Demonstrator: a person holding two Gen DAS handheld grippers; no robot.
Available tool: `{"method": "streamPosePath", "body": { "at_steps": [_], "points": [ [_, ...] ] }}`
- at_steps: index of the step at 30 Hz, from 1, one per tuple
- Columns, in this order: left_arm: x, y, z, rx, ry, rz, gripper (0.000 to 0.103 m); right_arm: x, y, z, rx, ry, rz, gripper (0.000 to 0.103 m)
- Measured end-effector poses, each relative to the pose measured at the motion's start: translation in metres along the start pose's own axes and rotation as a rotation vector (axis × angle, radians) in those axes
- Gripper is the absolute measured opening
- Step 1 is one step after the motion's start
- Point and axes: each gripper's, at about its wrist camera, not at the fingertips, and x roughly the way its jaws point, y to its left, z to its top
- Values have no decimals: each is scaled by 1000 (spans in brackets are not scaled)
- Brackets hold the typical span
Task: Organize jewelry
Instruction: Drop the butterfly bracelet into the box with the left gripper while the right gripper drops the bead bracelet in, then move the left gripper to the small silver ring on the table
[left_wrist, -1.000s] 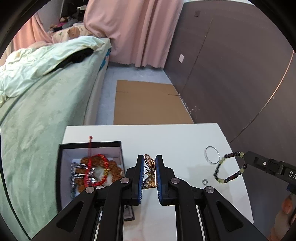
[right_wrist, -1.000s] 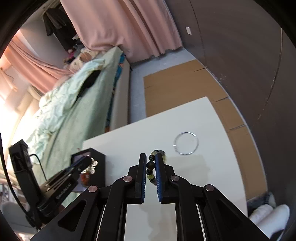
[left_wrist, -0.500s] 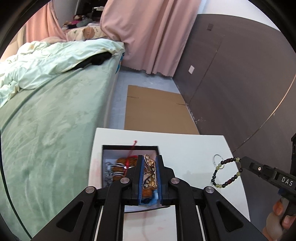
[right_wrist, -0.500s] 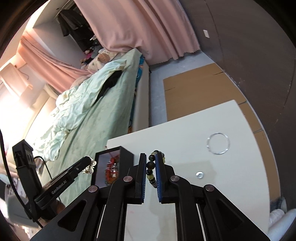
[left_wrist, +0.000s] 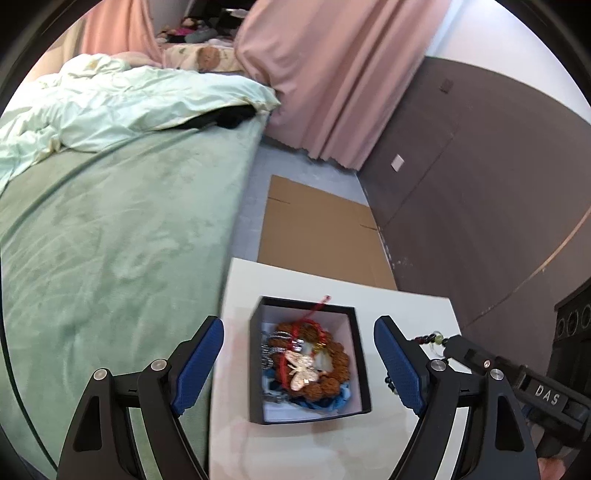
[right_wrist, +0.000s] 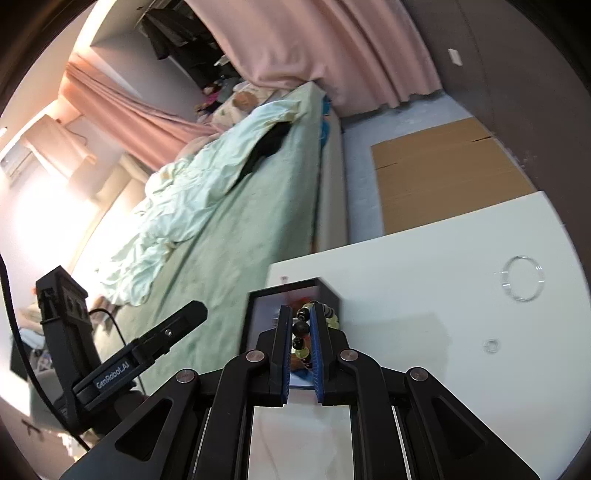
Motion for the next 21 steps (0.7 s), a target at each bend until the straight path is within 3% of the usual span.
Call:
{"method": "streamPosePath", "body": {
  "at_steps": [6, 10, 12, 14, 21],
  "points": [
    [-10, 22, 5, -45, -15, 7, 84, 20, 24, -5, -33, 8, 29, 11],
    [-14, 32, 6, -68, -22, 6, 84, 28, 32, -4, -47, -32, 16, 12],
    [-15, 35, 6, -74, -23, 7, 84, 33, 32, -3, -53, -12, 13, 20],
    [-16, 36, 6, -76, -24, 10, 84, 36, 27, -4, -33, 14, -1, 55],
    [-10, 32, 3, -80, -4, 2, 84, 10, 1, -8, 8, 5, -75, 57]
  ]
}}
